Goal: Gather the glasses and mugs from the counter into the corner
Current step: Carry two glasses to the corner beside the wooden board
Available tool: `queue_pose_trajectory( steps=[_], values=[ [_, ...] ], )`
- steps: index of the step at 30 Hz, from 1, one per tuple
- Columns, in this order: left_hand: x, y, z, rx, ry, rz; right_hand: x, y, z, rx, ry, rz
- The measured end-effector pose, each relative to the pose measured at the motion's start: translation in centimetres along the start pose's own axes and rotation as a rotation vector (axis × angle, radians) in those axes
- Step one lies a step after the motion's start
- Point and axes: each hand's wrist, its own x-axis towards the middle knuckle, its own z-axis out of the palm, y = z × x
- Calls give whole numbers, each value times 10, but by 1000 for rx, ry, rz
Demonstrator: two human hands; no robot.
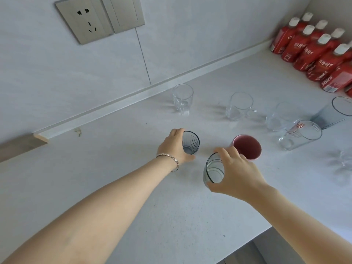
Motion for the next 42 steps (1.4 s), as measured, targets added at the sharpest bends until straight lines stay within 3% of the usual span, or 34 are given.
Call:
queue_pose_trajectory(
  steps=[9, 19, 25, 34, 42],
  values=[
    [-122, -99, -41, -350, 381, -197, 14, -80, 11, -108, -96, -208],
    [-279, -329, -139, -314, 576, -543, 14, -331, 86, -108, -141, -536],
    [-342, -486, -209, -316, 646, -644, -4, -488, 141, -99, -107, -579],
    [-334, -647, -299, -310, 710, -726, -13, -625, 202, -77, -127, -556],
    [-292, -700, -324, -355, 646, -701, 23, -689, 232, -86, -164, -485]
  ],
)
